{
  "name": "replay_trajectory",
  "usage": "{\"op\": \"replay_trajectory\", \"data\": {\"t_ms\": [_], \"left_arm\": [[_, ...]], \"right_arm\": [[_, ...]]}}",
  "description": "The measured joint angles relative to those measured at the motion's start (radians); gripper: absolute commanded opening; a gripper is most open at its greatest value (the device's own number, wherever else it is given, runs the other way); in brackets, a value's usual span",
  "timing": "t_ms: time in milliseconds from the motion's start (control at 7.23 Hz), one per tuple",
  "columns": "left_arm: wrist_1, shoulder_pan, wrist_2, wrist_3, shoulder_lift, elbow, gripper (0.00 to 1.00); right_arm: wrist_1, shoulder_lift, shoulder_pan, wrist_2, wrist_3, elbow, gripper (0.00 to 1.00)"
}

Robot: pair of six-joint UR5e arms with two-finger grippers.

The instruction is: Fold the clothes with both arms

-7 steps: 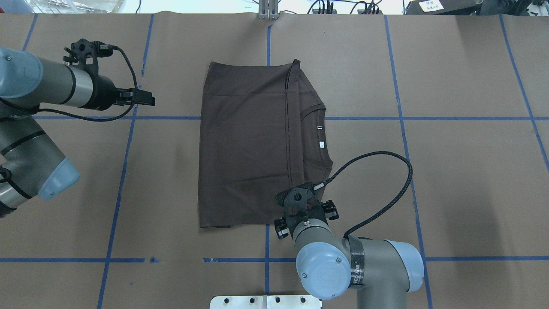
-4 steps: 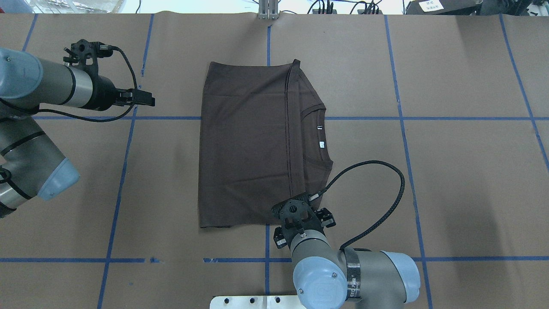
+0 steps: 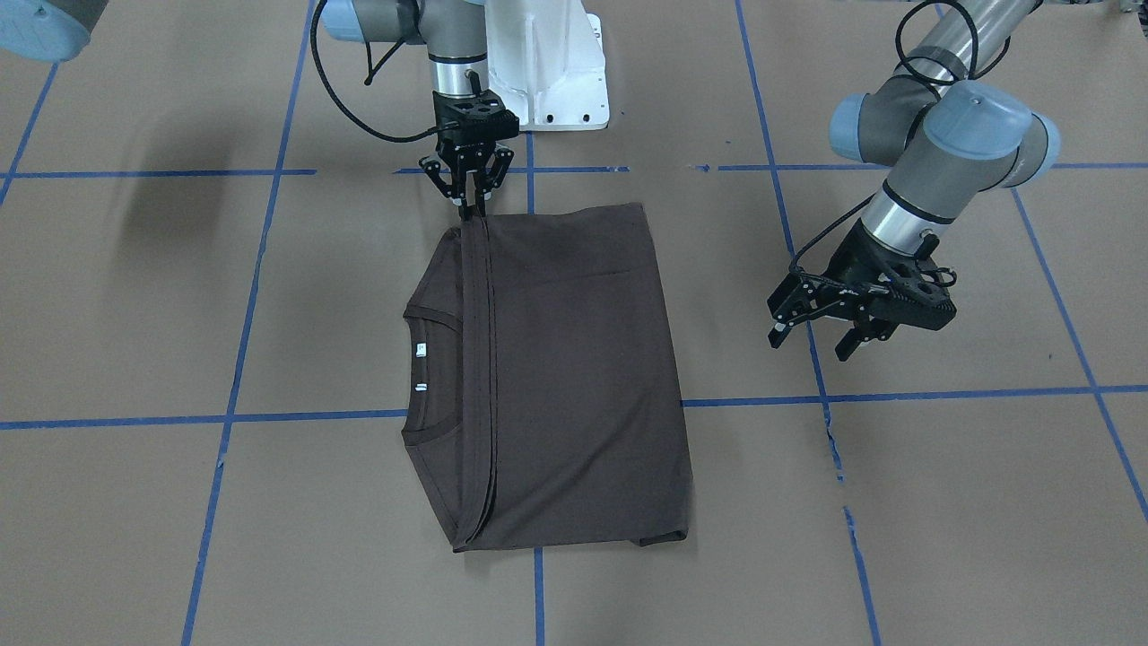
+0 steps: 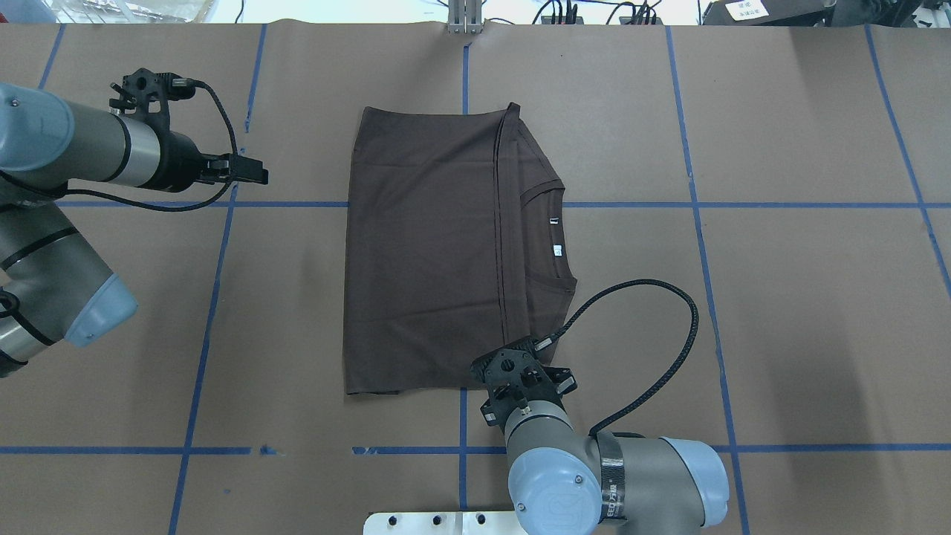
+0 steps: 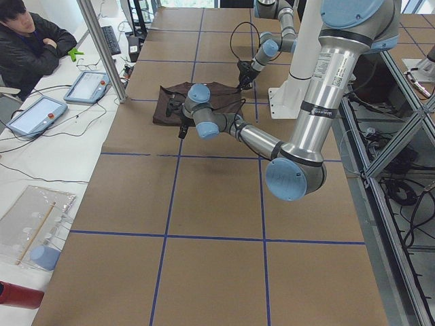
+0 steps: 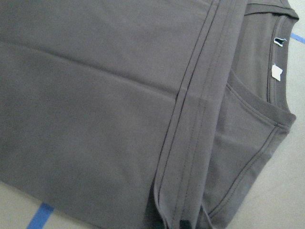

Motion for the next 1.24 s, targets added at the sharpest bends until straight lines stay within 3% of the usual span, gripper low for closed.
{"op": "replay_trajectory", "data": {"t_ms": [829,1244], "left_arm": [[-0.001,0.001,0.007,0.001,0.000,0.000,1.00],[-0.001,0.004,0.010,0.001,-0.001,0.000,1.00]], "right_arm": [[0.005,-0.031,0.018,-0.001,0.088,0.053,0.12],[0.004,-0.099,0.003,-0.002,0.334,0.095,0.38]]}}
